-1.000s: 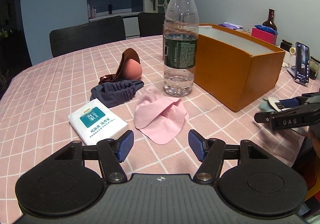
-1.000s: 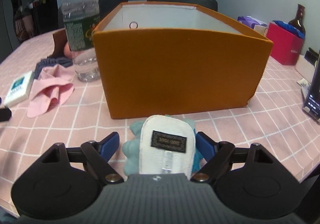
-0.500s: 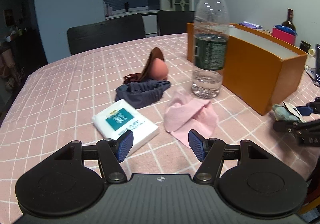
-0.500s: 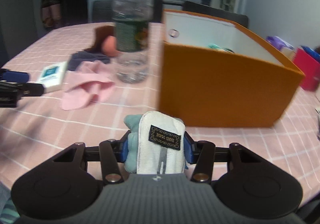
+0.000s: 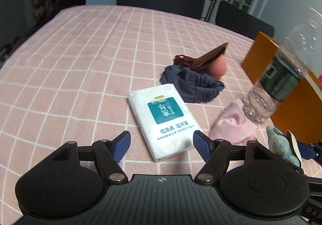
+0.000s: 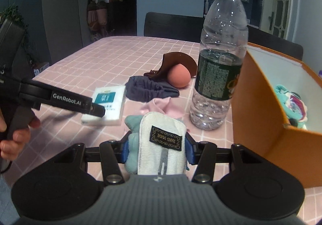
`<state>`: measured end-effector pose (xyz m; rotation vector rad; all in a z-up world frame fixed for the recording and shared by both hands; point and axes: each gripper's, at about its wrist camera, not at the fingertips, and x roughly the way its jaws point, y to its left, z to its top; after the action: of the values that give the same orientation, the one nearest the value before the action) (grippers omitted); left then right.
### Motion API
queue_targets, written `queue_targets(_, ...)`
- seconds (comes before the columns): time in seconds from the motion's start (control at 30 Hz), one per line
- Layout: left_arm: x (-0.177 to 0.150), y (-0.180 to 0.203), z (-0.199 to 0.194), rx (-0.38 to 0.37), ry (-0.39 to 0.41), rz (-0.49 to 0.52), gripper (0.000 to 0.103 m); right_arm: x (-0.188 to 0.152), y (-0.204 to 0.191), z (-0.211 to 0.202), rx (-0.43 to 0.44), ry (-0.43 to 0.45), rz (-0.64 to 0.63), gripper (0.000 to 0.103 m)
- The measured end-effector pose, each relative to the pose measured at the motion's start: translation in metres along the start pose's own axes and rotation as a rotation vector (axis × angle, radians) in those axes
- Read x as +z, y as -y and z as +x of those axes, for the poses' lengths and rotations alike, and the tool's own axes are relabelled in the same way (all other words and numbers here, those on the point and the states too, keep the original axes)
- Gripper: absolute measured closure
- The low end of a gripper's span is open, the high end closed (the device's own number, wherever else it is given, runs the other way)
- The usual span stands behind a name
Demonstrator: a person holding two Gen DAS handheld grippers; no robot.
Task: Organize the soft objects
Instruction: 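Close the right tool on the white-and-teal plush while the left tool reaches the white tissue pack, then close the left tool on the white tissue pack and lift it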
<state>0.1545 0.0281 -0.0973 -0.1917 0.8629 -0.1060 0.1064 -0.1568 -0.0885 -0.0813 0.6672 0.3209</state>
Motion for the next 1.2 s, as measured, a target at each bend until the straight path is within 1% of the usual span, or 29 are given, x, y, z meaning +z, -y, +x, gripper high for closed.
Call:
queue_targets(0.1, 0.002, 0.001, 0.007, -0.013, -0.021, -0.031, 0.020, 0.005, 0.005, 0.012, -0.008, -0.012, 0.011, 0.052)
queue_targets(0.2, 0.003, 0.009, 0.012, 0.022, -0.007, -0.003, 0.020, 0.004, 0.008, 0.018, -0.001, -0.026, 0.024, 0.051)
queue_targets(0.27, 0.003, 0.014, 0.014, 0.046, 0.000, 0.010, 0.023, 0.001, 0.009, 0.018, 0.002, -0.032, 0.029, 0.051)
queue_targets(0.33, 0.003, 0.018, 0.016, 0.057, 0.011, 0.037, 0.034, -0.001, 0.011, 0.019, 0.002, -0.037, 0.035, 0.051)
queue_targets(0.37, 0.004, 0.020, 0.017, 0.061, 0.016, 0.041, 0.035, -0.002, 0.012, 0.020, 0.001, -0.038, 0.039, 0.051)
queue_targets(0.4, 0.003, 0.021, 0.017, 0.069, 0.023, 0.041, 0.041, -0.002, 0.013, 0.019, 0.000, -0.039, 0.044, 0.051)
queue_targets(0.43, 0.003, 0.022, 0.016, 0.075, 0.032, 0.045, 0.049, -0.003, 0.015, 0.019, -0.002, -0.040, 0.049, 0.050)
queue_targets(0.47, 0.002, 0.021, 0.015, 0.082, 0.043, 0.048, 0.054, -0.003, 0.016, 0.019, -0.004, -0.041, 0.052, 0.050)
queue_targets(0.53, 0.003, 0.021, 0.014, 0.099, 0.056, 0.048, 0.070, -0.004, 0.018, 0.019, -0.006, -0.043, 0.059, 0.050)
queue_targets(0.57, 0.003, 0.021, 0.014, 0.106, 0.061, 0.055, 0.074, -0.004, 0.019, 0.020, -0.005, -0.044, 0.064, 0.050)
queue_targets(0.63, 0.002, 0.020, 0.013, 0.122, 0.075, 0.062, 0.089, -0.004, 0.020, 0.021, -0.001, -0.046, 0.072, 0.050)
queue_targets(0.7, 0.002, 0.017, 0.012, 0.116, 0.085, 0.048, 0.093, -0.005, 0.020, 0.020, 0.001, -0.046, 0.074, 0.050)
queue_targets(0.83, 0.001, 0.010, 0.001, 0.082, 0.129, 0.017, 0.097, -0.004, 0.021, 0.014, 0.001, -0.032, 0.078, 0.050)
queue_targets(0.93, 0.003, 0.008, -0.014, 0.072, 0.181, 0.019, 0.098, -0.002, 0.023, 0.007, -0.007, -0.014, 0.083, 0.050)
queue_targets(1.03, 0.005, 0.004, -0.030, 0.052, 0.215, 0.015, 0.099, 0.001, 0.026, 0.000, -0.008, 0.003, 0.087, 0.050)
queue_targets(1.2, 0.007, 0.004, -0.057, 0.013, 0.249, 0.053, 0.099, 0.004, 0.028, -0.014, 0.006, 0.023, 0.097, 0.050)
